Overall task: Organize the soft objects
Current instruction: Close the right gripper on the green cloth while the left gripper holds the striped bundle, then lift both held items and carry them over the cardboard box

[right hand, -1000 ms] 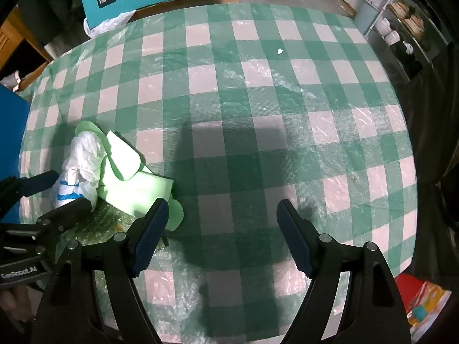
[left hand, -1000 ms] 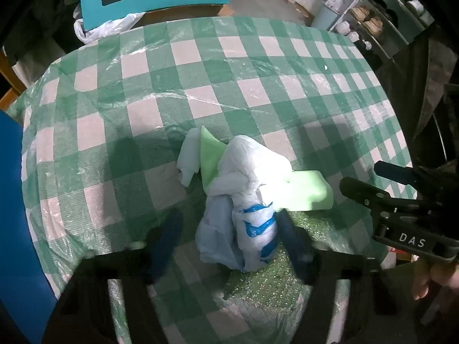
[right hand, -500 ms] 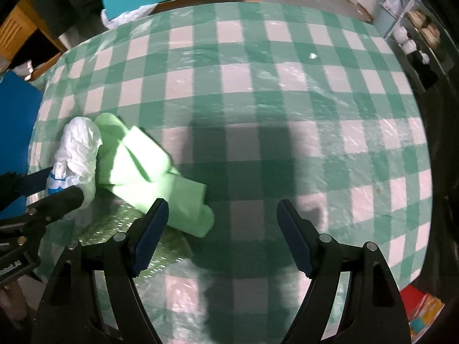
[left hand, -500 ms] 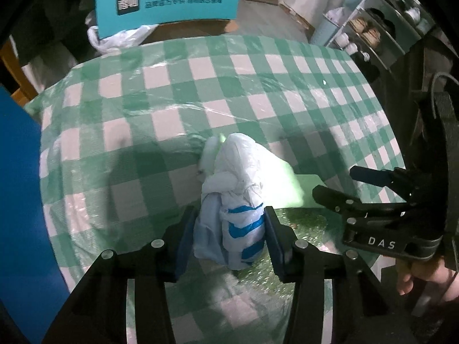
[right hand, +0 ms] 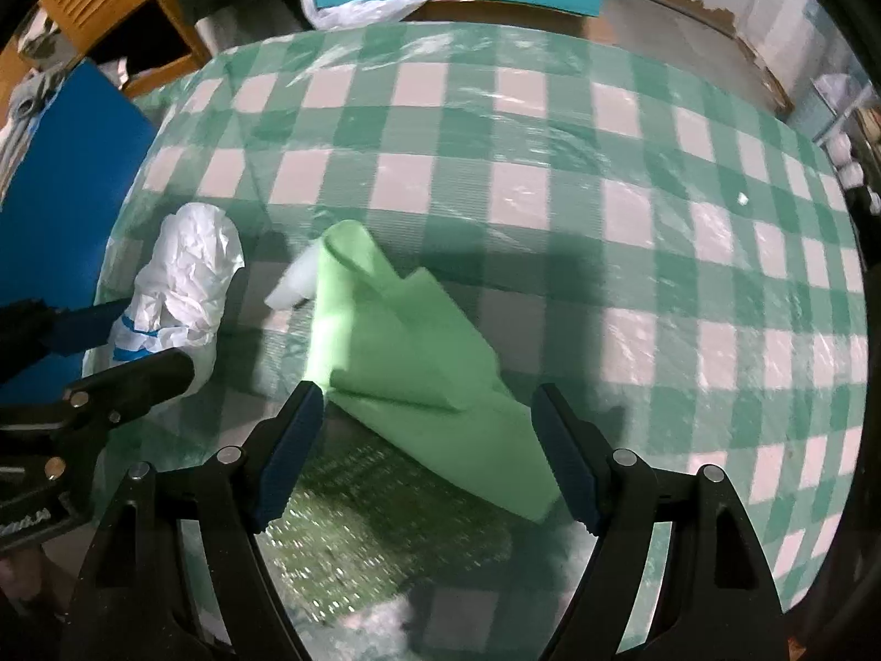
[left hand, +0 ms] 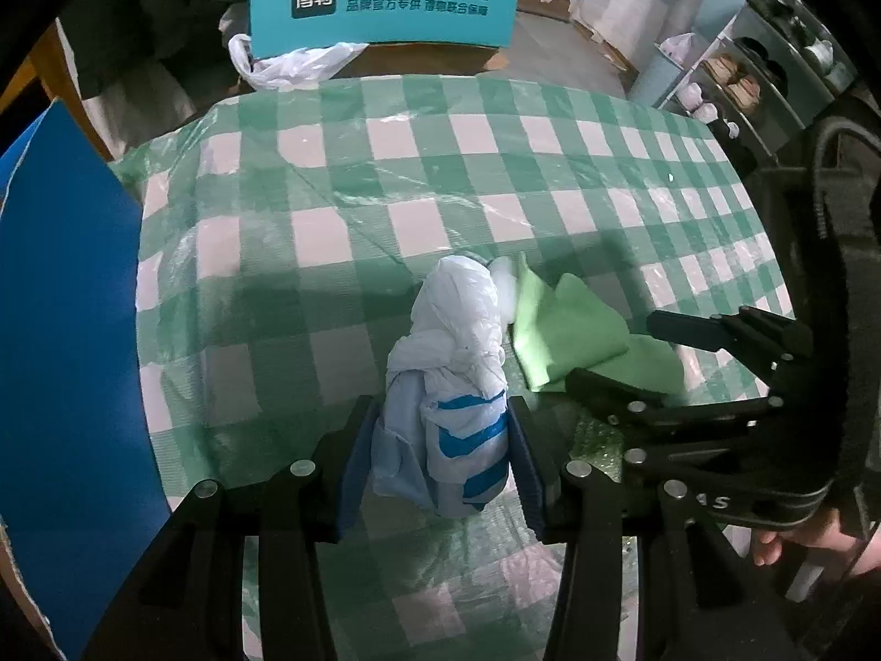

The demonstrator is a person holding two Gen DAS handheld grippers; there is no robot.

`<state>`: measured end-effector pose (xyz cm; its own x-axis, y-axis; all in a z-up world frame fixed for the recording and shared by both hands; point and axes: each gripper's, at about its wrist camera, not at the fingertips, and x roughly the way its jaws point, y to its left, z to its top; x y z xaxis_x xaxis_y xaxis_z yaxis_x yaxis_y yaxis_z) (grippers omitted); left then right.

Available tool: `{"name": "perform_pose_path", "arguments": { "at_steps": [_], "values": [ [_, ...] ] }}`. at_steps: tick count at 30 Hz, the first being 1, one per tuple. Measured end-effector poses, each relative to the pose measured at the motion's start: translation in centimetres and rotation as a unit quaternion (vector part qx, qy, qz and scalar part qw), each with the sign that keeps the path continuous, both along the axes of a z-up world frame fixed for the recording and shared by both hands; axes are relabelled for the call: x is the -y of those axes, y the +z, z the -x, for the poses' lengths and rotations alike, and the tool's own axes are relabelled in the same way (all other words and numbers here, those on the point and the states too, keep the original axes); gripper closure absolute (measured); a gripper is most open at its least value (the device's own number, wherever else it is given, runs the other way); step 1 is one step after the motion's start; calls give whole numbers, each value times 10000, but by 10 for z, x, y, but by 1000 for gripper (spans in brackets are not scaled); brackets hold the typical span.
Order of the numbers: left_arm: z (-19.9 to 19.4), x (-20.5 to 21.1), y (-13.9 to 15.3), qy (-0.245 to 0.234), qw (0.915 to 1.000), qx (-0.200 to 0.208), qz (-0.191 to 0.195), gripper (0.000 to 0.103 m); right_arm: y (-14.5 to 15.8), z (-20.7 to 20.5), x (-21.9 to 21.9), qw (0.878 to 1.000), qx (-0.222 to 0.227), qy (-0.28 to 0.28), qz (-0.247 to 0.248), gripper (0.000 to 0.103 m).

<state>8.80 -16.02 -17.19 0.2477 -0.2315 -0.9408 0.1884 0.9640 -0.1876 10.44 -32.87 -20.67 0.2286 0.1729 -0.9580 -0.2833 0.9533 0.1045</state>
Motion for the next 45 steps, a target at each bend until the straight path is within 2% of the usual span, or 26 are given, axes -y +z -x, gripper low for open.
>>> {"name": "perform_pose_path", "arguments": {
  "at_steps": [11, 21, 23, 25, 26, 29, 31, 39, 45],
  "values": [
    [2, -10, -6, 27, 9998, -157, 145, 56, -28, -13, -36, 9989, -39, 277, 385, 23],
    [2, -14, -8, 35, 9995, -227, 233, 56, -31, -24, -32, 9994, 45, 140, 311, 23],
    [3, -14, -8, 49, 9994, -221, 249, 56, -29, -25, -31, 9994, 56, 184, 294, 28],
    [4, -15, -8, 54, 9994, -212, 257, 56, -20, -14, -27, 9993, 89, 230, 280, 40],
    [4, -15, -7, 53, 9994, -209, 261, 56, -19, -13, -27, 9993, 99, 249, 266, 42],
    [5, -15, -6, 38, 9994, -203, 276, 56, -18, -14, -26, 9993, 111, 240, 265, 60],
    [7, -16, -3, 19, 9994, -196, 283, 56, -17, -15, -26, 9992, 142, 208, 301, 91],
    [10, -17, 11, -39, 9994, -53, 334, 56, -10, -16, -15, 9997, 126, 68, 216, 94],
    [19, -16, 29, -111, 9993, 169, 320, 56, 21, -9, -16, 9989, 448, 22, 123, 94]
  ]
}}
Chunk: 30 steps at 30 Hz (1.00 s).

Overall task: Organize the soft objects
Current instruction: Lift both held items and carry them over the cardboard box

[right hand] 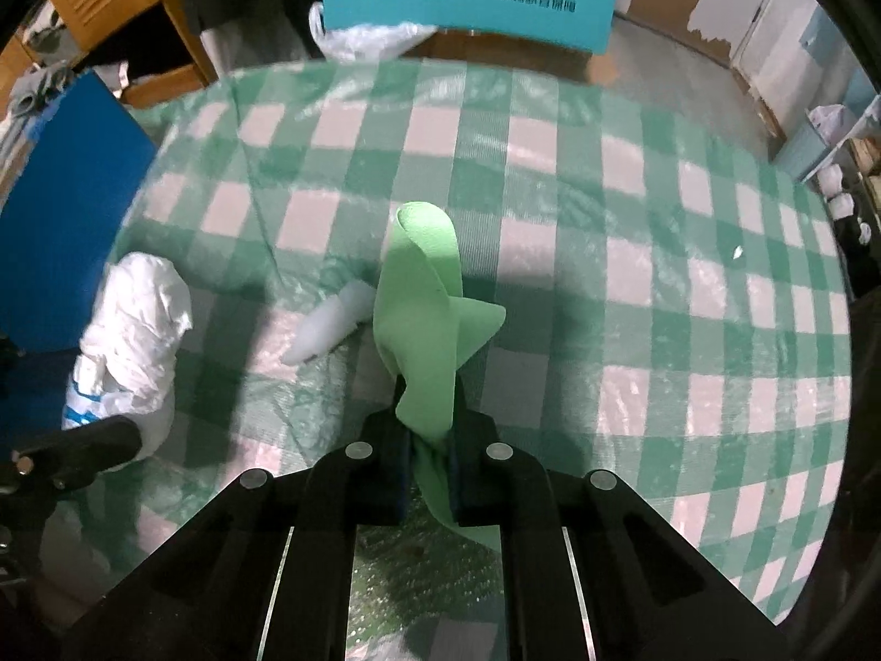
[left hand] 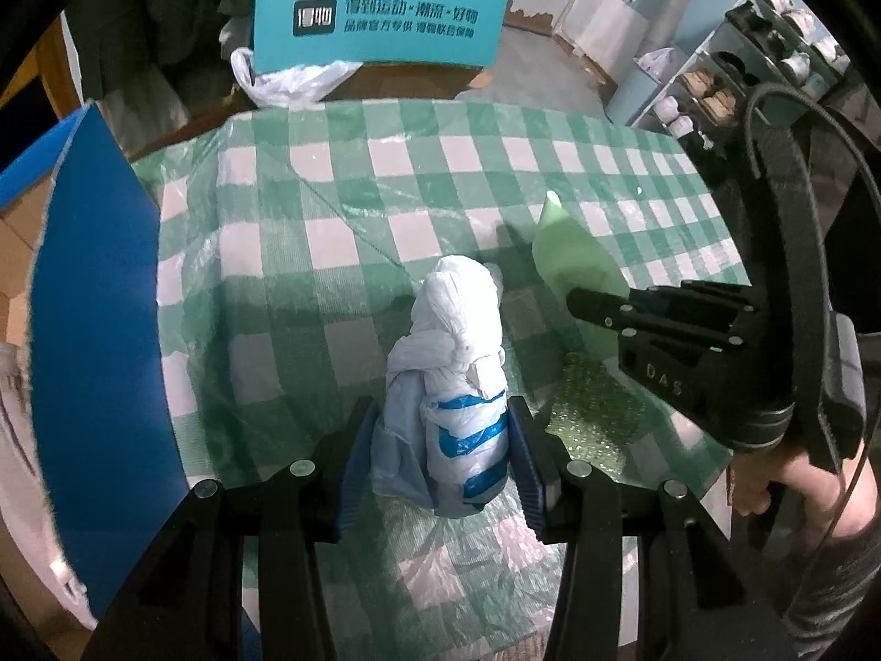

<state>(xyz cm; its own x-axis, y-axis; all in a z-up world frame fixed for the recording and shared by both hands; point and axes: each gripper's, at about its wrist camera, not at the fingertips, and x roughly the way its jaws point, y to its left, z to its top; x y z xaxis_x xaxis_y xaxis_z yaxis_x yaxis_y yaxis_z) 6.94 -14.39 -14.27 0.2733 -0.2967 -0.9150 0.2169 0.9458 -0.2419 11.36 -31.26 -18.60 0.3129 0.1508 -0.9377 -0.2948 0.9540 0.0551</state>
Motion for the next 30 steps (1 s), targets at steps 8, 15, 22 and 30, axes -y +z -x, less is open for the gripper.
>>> {"name": "perform_pose_path", "arguments": {
  "at_steps": [8, 15, 22, 30],
  "values": [
    [11, -8, 22, -32, 9998, 188, -46, 56, 33, 16, -3, 9989, 317, 28, -333, 94],
    [22, -18, 48, 7, 9986, 526, -99, 56, 67, 26, -15, 9966, 585, 186, -551, 94],
    [30, -33, 71, 152, 9964, 817, -137, 56, 93, 39, -28, 9942, 785, 295, -676, 94],
    [37, -48, 92, 268, 9935, 1084, -203, 56, 116, 51, -40, 9920, 939, 386, -747, 94]
  ]
}}
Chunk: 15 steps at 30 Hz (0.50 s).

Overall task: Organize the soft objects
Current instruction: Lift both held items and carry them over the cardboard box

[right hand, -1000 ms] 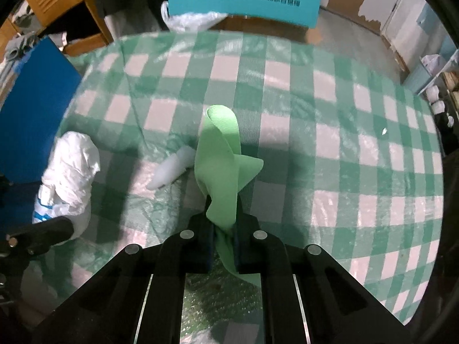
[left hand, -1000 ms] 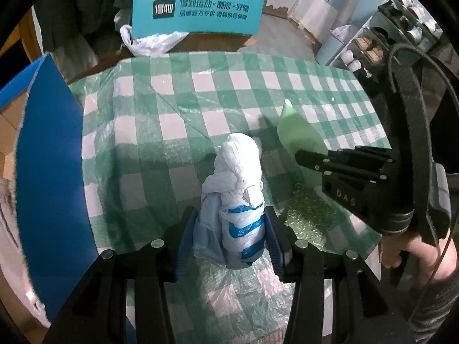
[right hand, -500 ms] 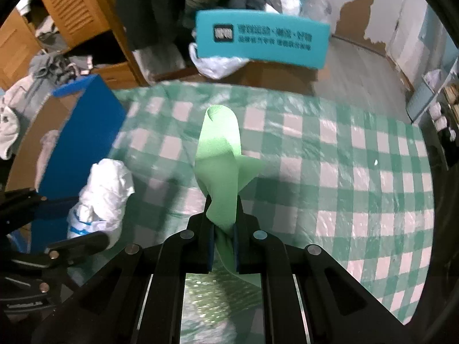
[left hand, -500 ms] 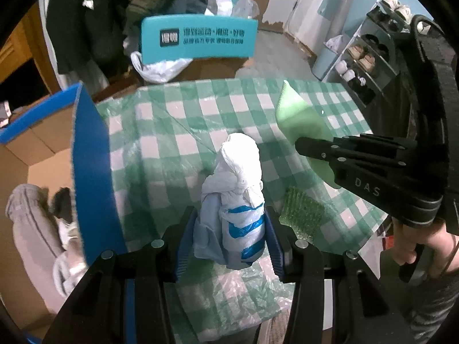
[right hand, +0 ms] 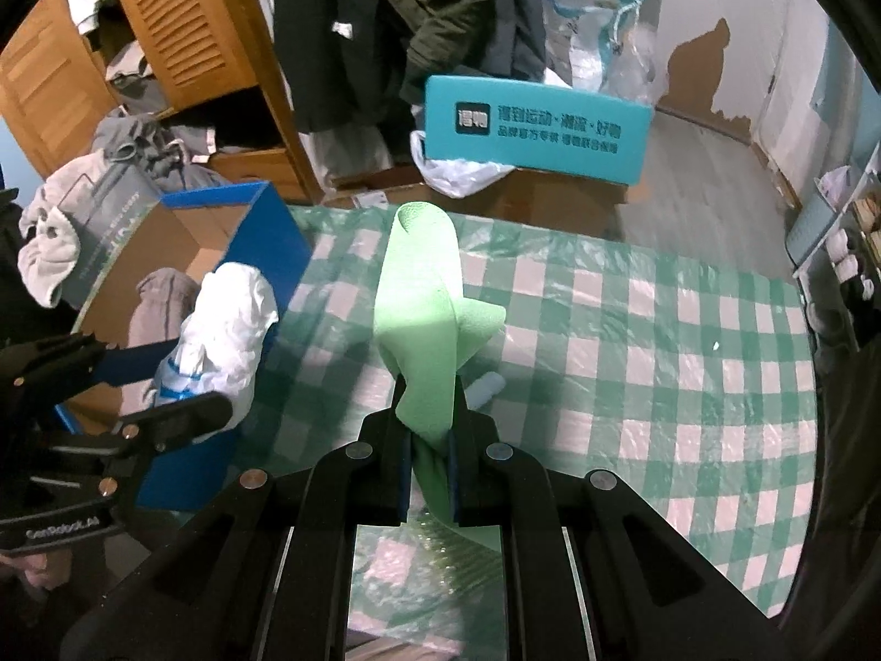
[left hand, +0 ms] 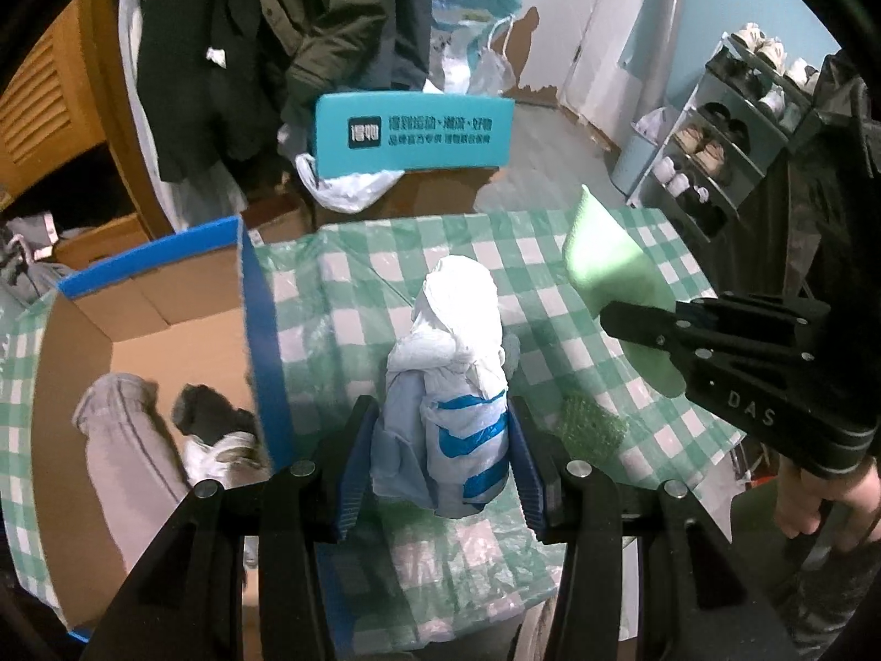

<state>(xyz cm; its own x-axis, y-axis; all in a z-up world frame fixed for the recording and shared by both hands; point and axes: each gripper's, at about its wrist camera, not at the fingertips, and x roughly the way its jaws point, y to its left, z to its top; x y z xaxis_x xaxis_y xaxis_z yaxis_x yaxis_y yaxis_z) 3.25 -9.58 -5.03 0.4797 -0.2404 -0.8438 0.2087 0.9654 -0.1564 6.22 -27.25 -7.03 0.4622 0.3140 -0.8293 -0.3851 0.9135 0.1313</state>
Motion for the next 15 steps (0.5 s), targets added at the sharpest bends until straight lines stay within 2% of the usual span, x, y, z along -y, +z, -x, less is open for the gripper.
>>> {"name": "perform_pose_path", "arguments": {
  "at_steps": [15],
  "values": [
    [9, -38, 23, 330, 9991, 258, 27, 56, 24, 8, -45, 9992, 204, 357, -25, 94]
  ]
}}
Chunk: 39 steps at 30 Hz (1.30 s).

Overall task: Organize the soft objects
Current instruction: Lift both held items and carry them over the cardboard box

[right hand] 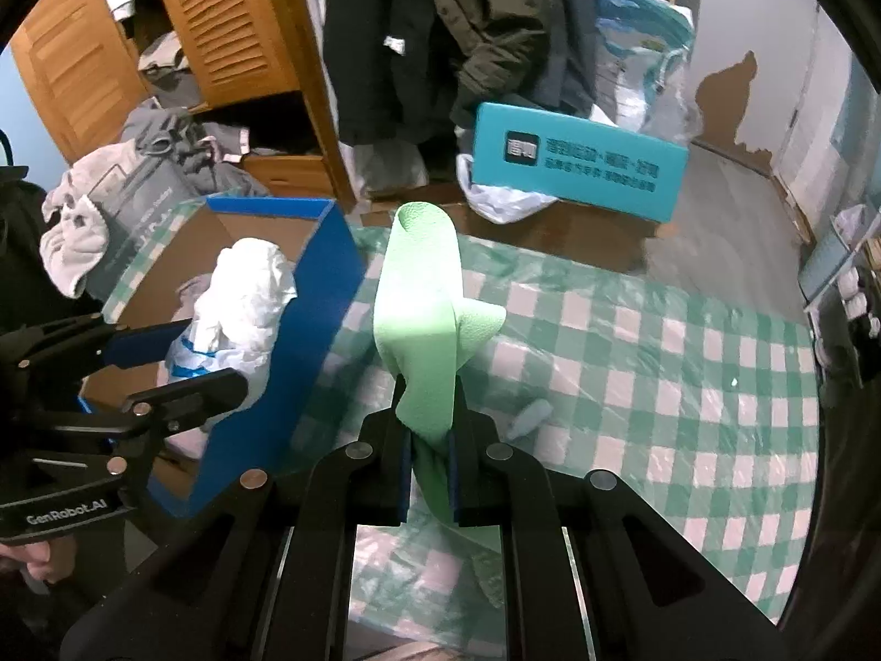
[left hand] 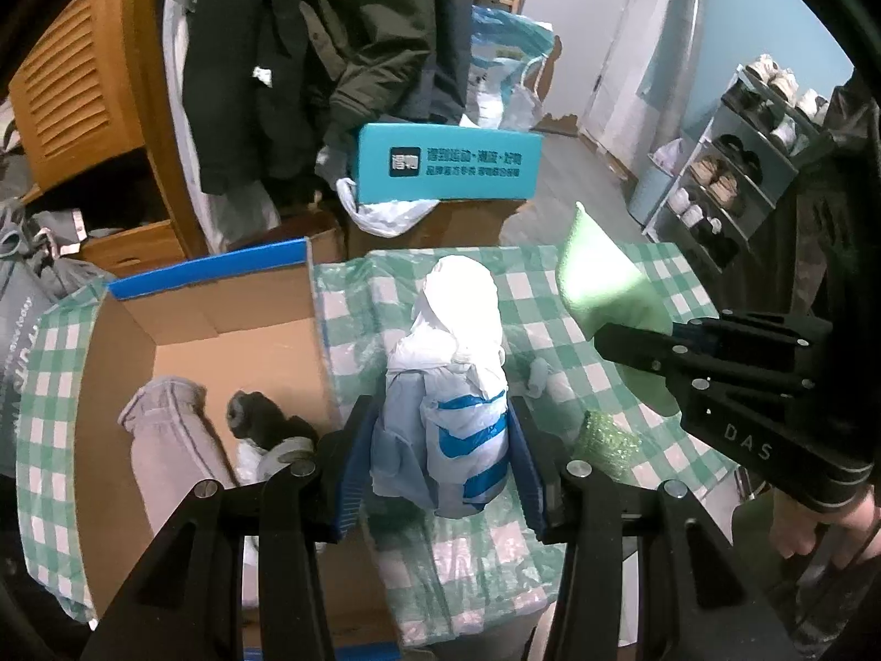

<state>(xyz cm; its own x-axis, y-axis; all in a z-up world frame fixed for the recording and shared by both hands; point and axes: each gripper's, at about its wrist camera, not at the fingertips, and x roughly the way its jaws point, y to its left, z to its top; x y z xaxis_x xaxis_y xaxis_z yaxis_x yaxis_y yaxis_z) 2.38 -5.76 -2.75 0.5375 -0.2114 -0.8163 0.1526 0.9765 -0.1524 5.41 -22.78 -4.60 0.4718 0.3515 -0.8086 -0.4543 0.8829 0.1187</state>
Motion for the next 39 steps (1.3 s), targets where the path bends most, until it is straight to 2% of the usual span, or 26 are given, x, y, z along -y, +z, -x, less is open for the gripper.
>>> {"name": "perform_pose_path", "arguments": {
  "at_steps": [13, 26, 39],
  "values": [
    [6, -36, 6, 318, 9994, 78, -85, 56, 11, 0, -45, 9995, 70, 291, -53, 94],
    [11, -86, 2, 769, 9970, 18, 7, 56, 20, -1, -98, 9977, 79, 666, -121, 94],
    [17, -125, -8, 1119, 9937, -55, -32, 56, 12, -1, -149, 9951, -105, 970, -162, 94]
  ]
}}
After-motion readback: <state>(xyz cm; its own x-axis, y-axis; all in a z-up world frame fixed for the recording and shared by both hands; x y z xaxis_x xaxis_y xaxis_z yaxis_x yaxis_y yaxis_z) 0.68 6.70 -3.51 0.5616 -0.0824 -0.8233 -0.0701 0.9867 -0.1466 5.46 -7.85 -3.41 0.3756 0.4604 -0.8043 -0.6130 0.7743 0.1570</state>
